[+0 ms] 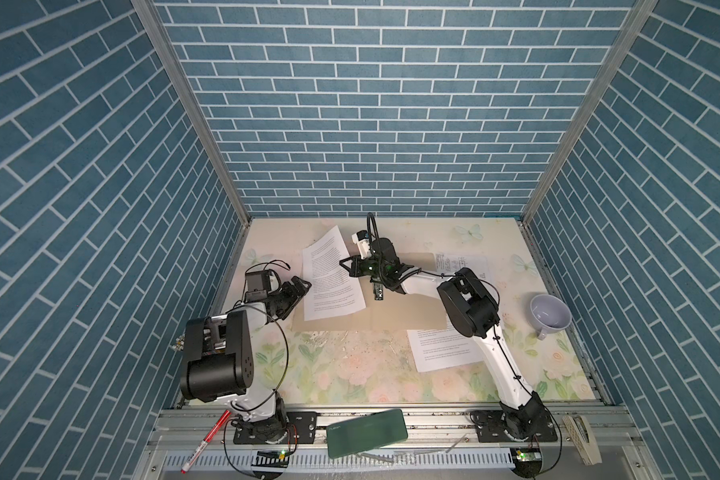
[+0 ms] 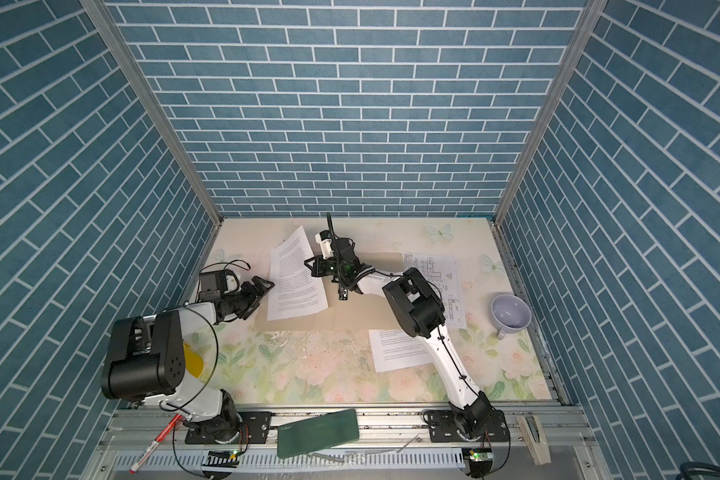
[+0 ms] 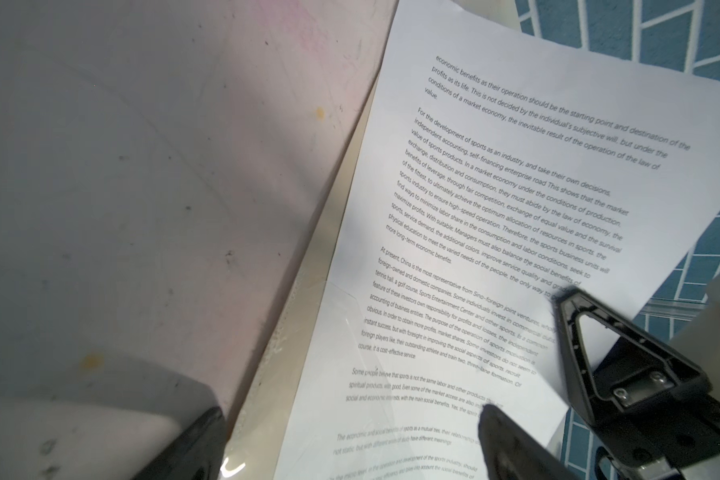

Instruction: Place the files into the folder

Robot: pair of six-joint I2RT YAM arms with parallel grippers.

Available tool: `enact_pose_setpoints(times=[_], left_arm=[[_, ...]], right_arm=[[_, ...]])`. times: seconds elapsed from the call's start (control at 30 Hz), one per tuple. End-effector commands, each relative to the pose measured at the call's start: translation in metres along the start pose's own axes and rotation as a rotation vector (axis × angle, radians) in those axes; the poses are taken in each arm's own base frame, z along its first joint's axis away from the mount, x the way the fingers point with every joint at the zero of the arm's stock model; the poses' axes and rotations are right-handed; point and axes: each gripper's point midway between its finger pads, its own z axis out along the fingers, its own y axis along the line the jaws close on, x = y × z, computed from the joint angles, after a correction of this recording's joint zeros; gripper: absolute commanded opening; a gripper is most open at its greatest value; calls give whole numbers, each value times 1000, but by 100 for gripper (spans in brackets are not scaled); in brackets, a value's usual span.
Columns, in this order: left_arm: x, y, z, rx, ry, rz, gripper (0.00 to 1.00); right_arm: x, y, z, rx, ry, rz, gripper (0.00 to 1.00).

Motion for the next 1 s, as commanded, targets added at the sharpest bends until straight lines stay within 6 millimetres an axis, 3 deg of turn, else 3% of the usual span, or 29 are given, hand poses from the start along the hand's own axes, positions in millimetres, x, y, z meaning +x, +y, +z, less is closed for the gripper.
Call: enact_pose_setpoints(times=[0.0, 0.4, 0.57, 0.97], left_arm=[[32, 31, 2, -89, 88, -92, 96], [37, 31, 1, -78, 92, -95, 96], [37, 30, 0, -73, 92, -91, 96], [39, 32, 0, -77, 92, -96, 96]], right_arm=[[-16, 18, -9, 5, -42, 9, 0], [-3, 10, -9, 25, 3, -37, 0], [-5, 1, -14, 53, 6, -25, 5], [-3, -9, -22, 141, 55, 13, 0]])
